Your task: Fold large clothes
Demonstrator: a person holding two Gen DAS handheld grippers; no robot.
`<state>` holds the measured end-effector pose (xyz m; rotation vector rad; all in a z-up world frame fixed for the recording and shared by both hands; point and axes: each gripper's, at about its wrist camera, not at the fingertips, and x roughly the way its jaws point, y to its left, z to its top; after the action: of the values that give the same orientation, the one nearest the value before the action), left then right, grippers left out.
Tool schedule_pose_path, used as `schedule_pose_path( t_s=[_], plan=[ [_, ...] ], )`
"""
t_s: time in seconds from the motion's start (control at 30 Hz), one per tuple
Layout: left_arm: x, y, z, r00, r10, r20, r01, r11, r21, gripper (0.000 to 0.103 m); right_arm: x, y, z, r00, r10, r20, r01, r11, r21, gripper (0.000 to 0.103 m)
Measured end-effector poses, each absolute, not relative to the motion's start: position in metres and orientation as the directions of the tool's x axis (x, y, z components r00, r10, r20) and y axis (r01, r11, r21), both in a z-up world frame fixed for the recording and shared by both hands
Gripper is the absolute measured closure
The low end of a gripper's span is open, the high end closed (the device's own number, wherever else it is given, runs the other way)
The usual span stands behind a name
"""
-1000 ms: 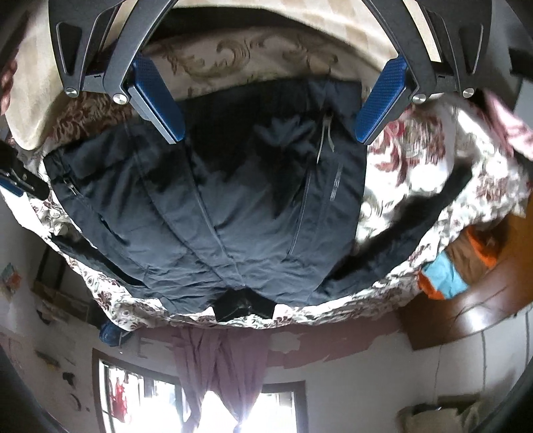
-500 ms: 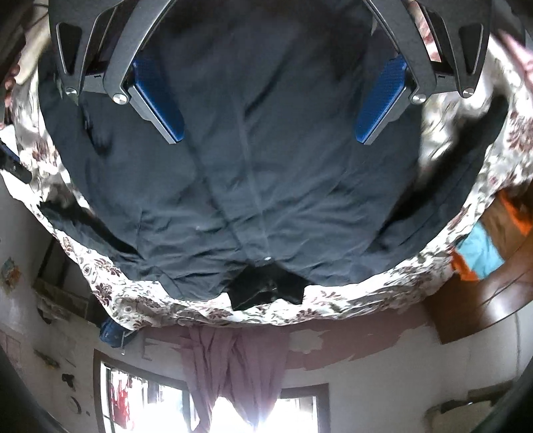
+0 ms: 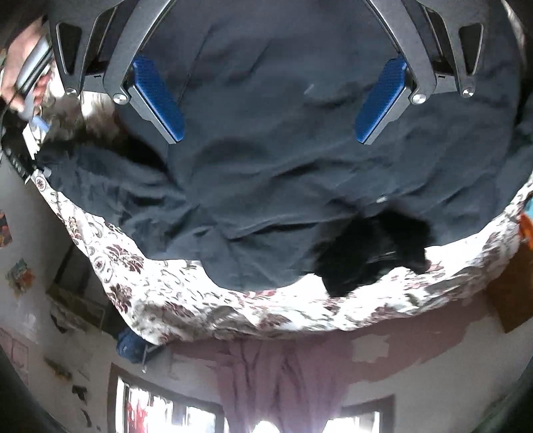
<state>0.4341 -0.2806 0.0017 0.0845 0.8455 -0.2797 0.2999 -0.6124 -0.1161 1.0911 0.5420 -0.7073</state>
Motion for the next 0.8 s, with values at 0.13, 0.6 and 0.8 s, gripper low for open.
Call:
schedule_pose_path(
  t_s=[0.13, 0.6, 0.8],
  plan=[
    [0.463, -0.311, -0.012, 0.605, -0.234, -0.761, 0.283, 0.957, -0.069, 0.000, 0.304, -0.618, -0.115, 0.713, -0.243, -0.658, 0.700, 0.289, 0.653, 0.056],
    [0.486, -0.329, -0.052, 0.473, -0.232, -0.850, 0.290, 0.952, -0.099, 0.000, 0.286, -0.592, -0.030, 0.807, -0.318, -0.498, 0.588, 0.508, 0.629, 0.094],
    [0.461, -0.277, -0.025, 0.467, -0.278, -0.839, 0.287, 0.945, -0.154, 0.001, 0.289, -0.521, 0.065, 0.851, -0.352, -0.391, 0.502, 0.763, 0.407, 0.094]
  ],
)
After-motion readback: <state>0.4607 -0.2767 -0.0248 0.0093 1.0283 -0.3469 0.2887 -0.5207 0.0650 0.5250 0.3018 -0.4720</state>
